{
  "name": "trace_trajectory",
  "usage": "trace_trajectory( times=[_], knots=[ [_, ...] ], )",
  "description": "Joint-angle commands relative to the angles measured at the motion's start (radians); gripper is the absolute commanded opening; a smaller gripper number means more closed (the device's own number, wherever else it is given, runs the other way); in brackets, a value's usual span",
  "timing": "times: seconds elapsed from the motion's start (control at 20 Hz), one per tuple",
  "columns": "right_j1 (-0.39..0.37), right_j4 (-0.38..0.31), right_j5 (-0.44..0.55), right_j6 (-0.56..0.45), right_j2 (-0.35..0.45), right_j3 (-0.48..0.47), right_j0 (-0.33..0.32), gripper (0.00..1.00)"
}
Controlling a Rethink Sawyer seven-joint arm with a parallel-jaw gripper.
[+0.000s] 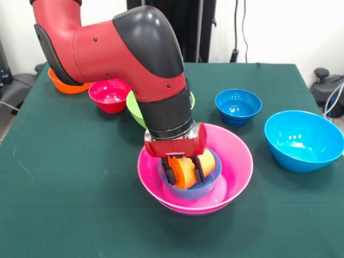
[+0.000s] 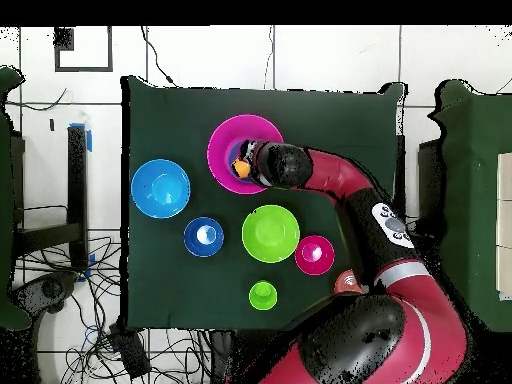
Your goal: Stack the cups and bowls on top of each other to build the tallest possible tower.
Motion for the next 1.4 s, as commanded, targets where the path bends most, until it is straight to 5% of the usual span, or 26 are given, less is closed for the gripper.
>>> trace_trajectory(
  times=[0.05, 0.1, 1.05, 1.4],
  knots=[
    [-0.017, -0.086, 0.031, -0.117, 0.034, 0.081, 0.000, 1.00],
    [-0.018, -0.091, 0.013, -0.114, 0.035, 0.085, -0.002, 0.00],
    [-0.149, -0.078, 0.057, -0.109, 0.022, 0.137, -0.016, 0.00],
    [-0.243, -0.108, -0.049, -0.024, -0.028, 0.208, 0.008, 0.00]
  ],
)
